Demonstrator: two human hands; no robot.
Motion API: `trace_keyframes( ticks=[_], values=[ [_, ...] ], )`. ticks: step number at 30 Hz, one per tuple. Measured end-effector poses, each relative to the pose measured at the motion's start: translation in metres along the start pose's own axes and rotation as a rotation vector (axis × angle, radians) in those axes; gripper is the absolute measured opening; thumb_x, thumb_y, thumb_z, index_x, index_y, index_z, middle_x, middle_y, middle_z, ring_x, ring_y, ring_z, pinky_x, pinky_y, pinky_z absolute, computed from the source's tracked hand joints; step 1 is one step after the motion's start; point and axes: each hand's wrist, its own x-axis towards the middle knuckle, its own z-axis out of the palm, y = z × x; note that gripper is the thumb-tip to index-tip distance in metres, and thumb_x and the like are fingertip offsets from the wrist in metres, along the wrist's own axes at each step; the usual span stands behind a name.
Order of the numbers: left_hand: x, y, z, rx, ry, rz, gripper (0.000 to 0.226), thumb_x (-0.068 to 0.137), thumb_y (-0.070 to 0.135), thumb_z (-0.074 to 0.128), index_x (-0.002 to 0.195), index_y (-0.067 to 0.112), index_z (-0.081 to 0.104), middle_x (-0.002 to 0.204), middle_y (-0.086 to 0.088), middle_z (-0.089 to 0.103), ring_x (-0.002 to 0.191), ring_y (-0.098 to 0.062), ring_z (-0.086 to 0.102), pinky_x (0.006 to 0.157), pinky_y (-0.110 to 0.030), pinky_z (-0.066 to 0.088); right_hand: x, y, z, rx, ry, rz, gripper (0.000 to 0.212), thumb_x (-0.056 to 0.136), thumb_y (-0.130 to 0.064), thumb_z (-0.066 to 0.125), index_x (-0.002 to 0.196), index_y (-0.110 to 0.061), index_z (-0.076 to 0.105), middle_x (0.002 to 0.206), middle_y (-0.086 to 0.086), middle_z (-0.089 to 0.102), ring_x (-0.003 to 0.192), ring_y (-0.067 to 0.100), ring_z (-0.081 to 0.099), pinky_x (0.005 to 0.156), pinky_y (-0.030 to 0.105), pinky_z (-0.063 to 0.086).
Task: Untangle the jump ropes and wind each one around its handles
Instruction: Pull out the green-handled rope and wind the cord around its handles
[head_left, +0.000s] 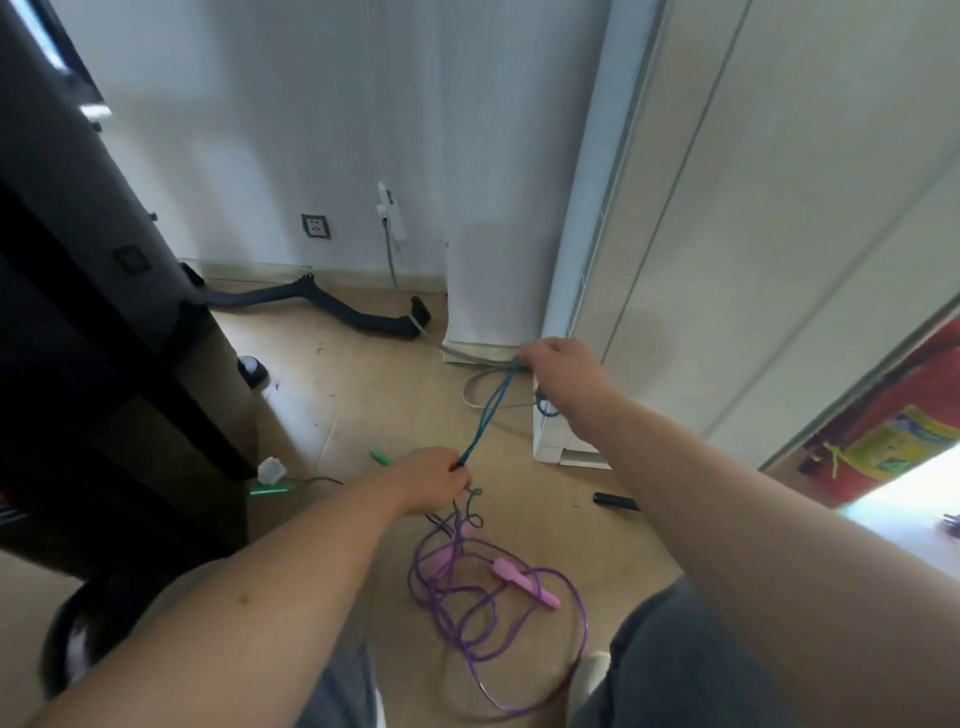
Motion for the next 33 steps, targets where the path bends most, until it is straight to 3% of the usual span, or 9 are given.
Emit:
trace_keyframes(
  ticks=[2, 5, 7, 11, 17, 21, 26, 30, 33],
  values=[
    [0.017, -0.006, 0.012, -0.032, -0.01, -0.008, 0.034, 0.104, 0.032, 0.04, 0.108, 0.012, 0.067, 0.115, -0.012, 0.068, 0.108, -0.029, 0.061, 0.089, -0.031, 0.046, 0.018, -0.007, 0.009, 0.279, -0.097, 0.124, 0.019, 0.093, -0.018, 0.05, 0.079, -0.008, 0.06, 0.077, 0.007, 0.07, 0.064, 0.018, 0.059, 0.062, 0.03, 0.045],
    [0.044, -0.012, 0.014, -0.106, 0.044, -0.024, 0.029, 0.104, 0.029, 0.042, 0.106, 0.017, 0.068, 0.115, -0.01, 0.069, 0.11, -0.027, 0.061, 0.092, -0.031, 0.047, 0.047, -0.001, 0.021, 0.54, -0.301, 0.216, 0.025, 0.097, -0.016, 0.047, 0.072, -0.015, 0.043, 0.053, 0.002, 0.043, 0.042, 0.017, 0.041, 0.069, 0.042, 0.058],
    [0.06, -0.017, 0.005, -0.077, 0.043, -0.01, 0.027, 0.104, 0.029, 0.043, 0.106, 0.019, 0.068, 0.112, -0.006, 0.07, 0.107, -0.024, 0.063, 0.086, -0.028, 0.046, 0.065, 0.011, 0.025, 0.185, -0.319, 0.095, 0.032, 0.096, -0.025, 0.053, 0.068, -0.017, 0.04, 0.056, 0.002, 0.035, 0.044, 0.018, 0.031, 0.053, 0.031, 0.046],
    [0.073, -0.019, -0.01, 0.057, -0.057, 0.036, 0.029, 0.103, 0.031, 0.044, 0.111, 0.016, 0.068, 0.111, -0.006, 0.068, 0.102, -0.024, 0.063, 0.08, -0.028, 0.046, 0.086, 0.03, 0.031, -0.986, -0.464, -0.394, 0.05, 0.095, -0.048, 0.059, 0.062, -0.012, 0.051, 0.057, 0.002, 0.044, 0.056, 0.02, 0.046, 0.051, 0.031, 0.034],
    [0.063, -0.012, -0.011, 0.118, -0.066, 0.062, 0.031, 0.1, 0.035, 0.045, 0.11, 0.014, 0.066, 0.109, -0.012, 0.068, 0.101, -0.028, 0.062, 0.075, -0.03, 0.043, 0.062, 0.046, 0.038, -1.327, -0.564, -0.445, 0.029, 0.091, -0.038, 0.066, 0.098, -0.012, 0.074, 0.081, 0.004, 0.062, 0.083, 0.029, 0.061, 0.069, 0.034, 0.05],
    [0.041, 0.0, -0.003, 0.068, -0.067, 0.018, 0.033, 0.1, 0.03, 0.042, 0.105, 0.009, 0.067, 0.106, -0.015, 0.07, 0.1, -0.029, 0.064, 0.08, -0.033, 0.047, 0.039, 0.028, 0.035, -1.015, -0.508, -0.264, 0.02, 0.085, -0.027, 0.064, 0.074, -0.009, 0.064, 0.068, 0.005, 0.057, 0.074, 0.029, 0.058, 0.059, 0.03, 0.045],
    [-0.007, -0.003, 0.018, 0.097, -0.135, -0.035, 0.036, 0.102, 0.029, 0.04, 0.109, 0.014, 0.073, 0.116, -0.011, 0.07, 0.11, -0.028, 0.064, 0.085, -0.027, 0.045, -0.014, -0.019, 0.023, -0.176, -0.523, -0.107, 0.014, 0.081, -0.011, 0.068, 0.08, 0.003, 0.07, 0.112, -0.007, 0.072, 0.099, 0.01, 0.066, 0.084, 0.03, 0.052],
    [-0.037, 0.0, 0.015, 0.08, -0.033, -0.105, 0.041, 0.104, 0.032, 0.04, 0.119, 0.007, 0.07, 0.124, -0.014, 0.067, 0.113, -0.029, 0.062, 0.089, -0.029, 0.047, -0.048, -0.054, 0.001, 0.485, -0.588, 0.017, 0.021, 0.096, -0.009, 0.059, 0.078, -0.001, 0.061, 0.089, 0.015, 0.07, 0.087, 0.032, 0.069, 0.081, 0.041, 0.055],
    [-0.06, 0.007, 0.007, 0.009, 0.078, -0.102, 0.037, 0.103, 0.032, 0.042, 0.114, 0.015, 0.073, 0.121, -0.01, 0.069, 0.112, -0.026, 0.064, 0.091, -0.028, 0.048, -0.076, -0.064, -0.017, 0.236, -0.472, -0.121, 0.029, 0.098, -0.021, 0.062, 0.074, -0.005, 0.062, 0.066, 0.005, 0.062, 0.055, 0.018, 0.054, 0.06, 0.029, 0.053]
  ],
)
